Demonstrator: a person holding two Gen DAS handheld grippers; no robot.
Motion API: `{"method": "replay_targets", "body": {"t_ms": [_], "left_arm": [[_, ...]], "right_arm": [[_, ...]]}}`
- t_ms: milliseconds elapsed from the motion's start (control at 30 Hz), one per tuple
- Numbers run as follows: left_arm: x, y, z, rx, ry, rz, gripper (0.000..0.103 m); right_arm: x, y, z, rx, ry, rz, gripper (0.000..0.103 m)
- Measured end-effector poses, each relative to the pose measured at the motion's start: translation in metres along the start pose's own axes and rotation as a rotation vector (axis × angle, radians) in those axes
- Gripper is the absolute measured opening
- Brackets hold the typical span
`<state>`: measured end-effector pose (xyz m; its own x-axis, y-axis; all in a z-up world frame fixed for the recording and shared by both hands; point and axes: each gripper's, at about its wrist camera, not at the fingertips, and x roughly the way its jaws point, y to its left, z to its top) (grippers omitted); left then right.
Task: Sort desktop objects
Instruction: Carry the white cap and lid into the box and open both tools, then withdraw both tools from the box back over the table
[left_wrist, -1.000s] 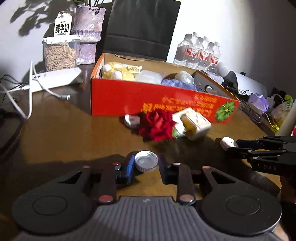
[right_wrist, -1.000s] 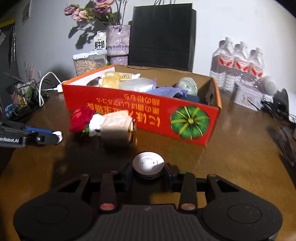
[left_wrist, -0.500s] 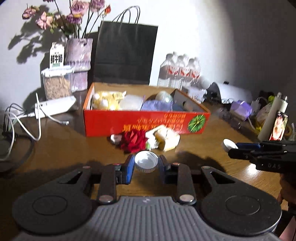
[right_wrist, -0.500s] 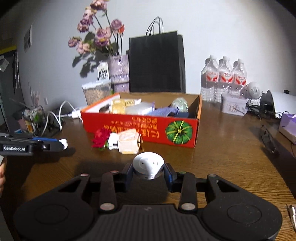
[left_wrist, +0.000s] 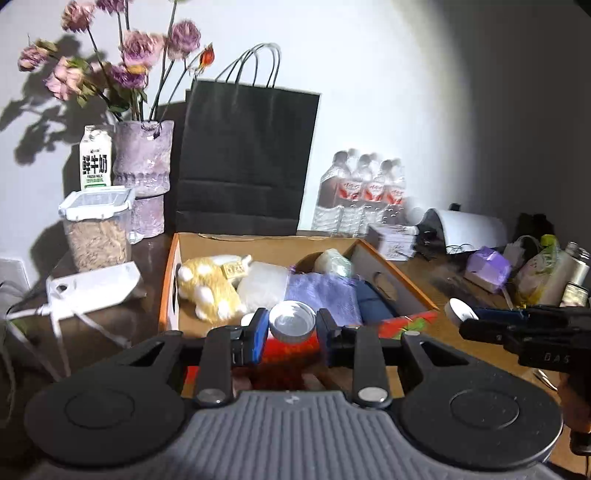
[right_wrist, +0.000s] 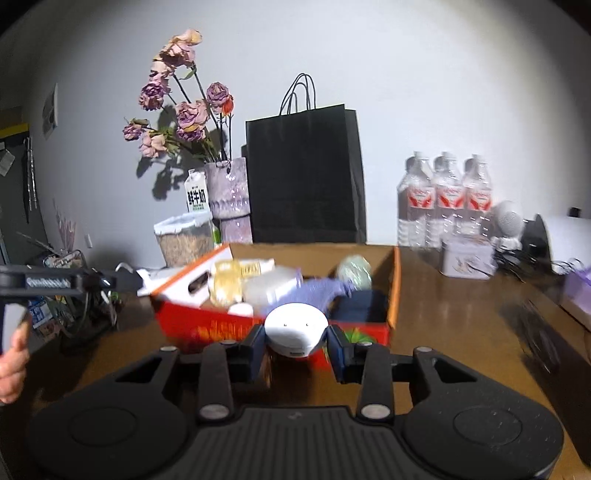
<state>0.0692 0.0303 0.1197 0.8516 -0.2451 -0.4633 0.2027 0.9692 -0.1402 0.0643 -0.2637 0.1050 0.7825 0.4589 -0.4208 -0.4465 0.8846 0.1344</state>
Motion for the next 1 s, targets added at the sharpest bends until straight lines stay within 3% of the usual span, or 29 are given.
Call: {"method": "replay_targets", "body": {"t_ms": [67, 200, 367, 433, 467, 500, 567, 600, 833, 1000], "left_arm": [[0.031, 0.009, 0.016, 0.024, 0.044, 0.007, 0.028], [0.092, 0.030, 0.027, 0.065, 0.134, 0.115, 0.029], [0.139, 0.055, 0.023, 0.110, 0.243, 0.189, 0.030], [0.145, 0.060, 0.023, 0.114, 0.255, 0.195, 0.036], [0.146, 0.060, 0.024, 0.116, 0.262, 0.184, 0.048], [0.144, 0.060, 0.025, 0.116, 0.254, 0.176, 0.059], [0.136, 0.060, 0.027, 0.118, 0.222, 0.159, 0.068], [0.134, 0.059, 0.030, 0.114, 0.216, 0.158, 0.070], [0.082, 0.051, 0.035, 0.044, 0.127, 0.153, 0.087], [0.033, 0.028, 0.000, 0.028, 0.096, 0.117, 0.099]], "right_arm": [[0.029, -0.001, 0.018, 0.002, 0.027, 0.010, 0.035], [0.110, -0.007, 0.051, 0.006, 0.141, 0.004, 0.035], [0.189, -0.006, 0.061, -0.020, 0.277, -0.034, 0.036], [0.215, -0.002, 0.056, -0.053, 0.366, -0.082, 0.036], [0.221, -0.002, 0.055, -0.061, 0.380, -0.109, 0.040], [0.221, 0.000, 0.054, -0.070, 0.376, -0.125, 0.043], [0.210, -0.001, 0.055, -0.068, 0.326, -0.123, 0.064], [0.202, -0.003, 0.057, -0.057, 0.299, -0.107, 0.068], [0.144, -0.011, 0.071, -0.010, 0.187, -0.097, 0.071], [0.093, -0.003, 0.031, -0.009, 0.152, -0.055, 0.074]]}}
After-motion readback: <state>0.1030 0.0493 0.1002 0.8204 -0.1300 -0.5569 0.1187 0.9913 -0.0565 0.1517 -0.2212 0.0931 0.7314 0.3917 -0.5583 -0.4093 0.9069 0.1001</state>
